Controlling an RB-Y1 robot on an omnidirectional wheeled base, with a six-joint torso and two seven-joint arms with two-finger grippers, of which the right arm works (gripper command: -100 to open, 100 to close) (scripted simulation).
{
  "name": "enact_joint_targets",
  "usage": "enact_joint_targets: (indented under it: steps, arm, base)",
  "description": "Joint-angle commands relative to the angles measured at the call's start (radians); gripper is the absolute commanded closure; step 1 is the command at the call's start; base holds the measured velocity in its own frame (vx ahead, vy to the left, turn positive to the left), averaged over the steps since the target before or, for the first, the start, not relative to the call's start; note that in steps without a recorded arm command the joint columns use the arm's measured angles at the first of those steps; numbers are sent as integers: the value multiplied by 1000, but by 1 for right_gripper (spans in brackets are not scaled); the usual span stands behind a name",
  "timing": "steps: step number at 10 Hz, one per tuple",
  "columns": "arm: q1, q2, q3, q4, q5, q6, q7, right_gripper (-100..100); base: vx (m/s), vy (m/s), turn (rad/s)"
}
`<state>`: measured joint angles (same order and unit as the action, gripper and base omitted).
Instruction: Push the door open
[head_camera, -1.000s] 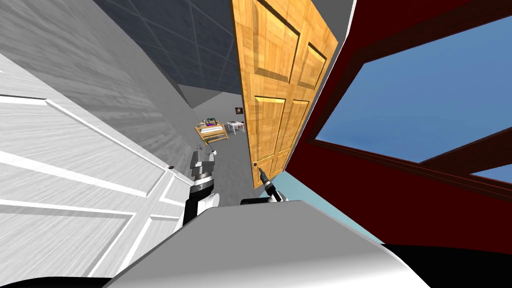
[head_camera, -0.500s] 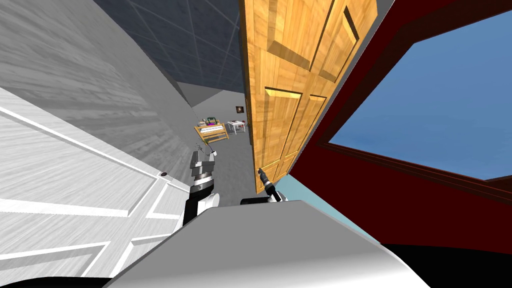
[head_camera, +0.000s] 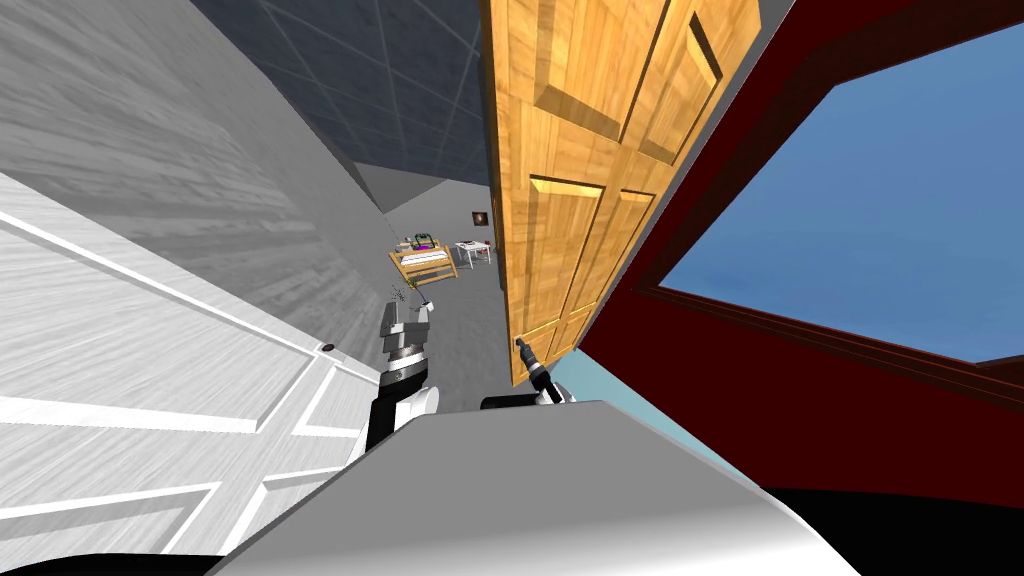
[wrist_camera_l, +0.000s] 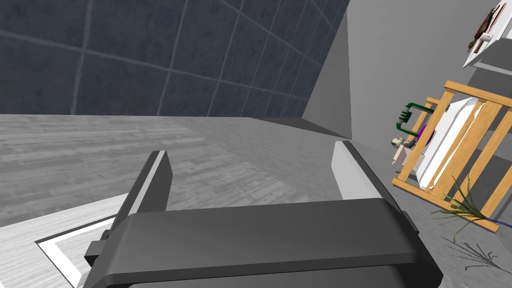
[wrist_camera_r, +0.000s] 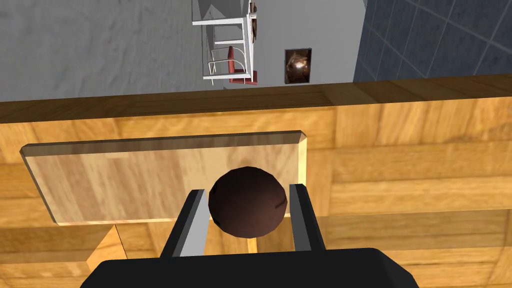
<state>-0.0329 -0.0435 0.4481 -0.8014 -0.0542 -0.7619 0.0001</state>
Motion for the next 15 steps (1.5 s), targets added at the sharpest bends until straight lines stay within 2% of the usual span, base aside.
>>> enact_joint_targets:
  steps: [1,2,3,9,11,13,14,15]
  arm:
    - [0,0,-1,-1,0,-2,-1,100]
    - [0,0,-1,-1,0,-2,-1,100]
    - [-1,-9,-17,4,-5,0,4,100]
    - [-11,-26,-77,16,-24,0,21,100]
    - [-12,-28,-85,18,-26,0,23,100]
    - [-17,-31,-118,24,-36,0,32,100]
    - [-14,-30,-104,12,-36,7,25,-100]
    - [-14,-30,-104,12,-36,7,25,-100]
  base:
    - [-7,-2,-3]
    - [0,0,0]
    - [78,60,-25]
    - [154,105,-38]
    - [118,66,-47]
    - [134,69,-96]
    - [-59,66,-89]
    - [-208,12,-24]
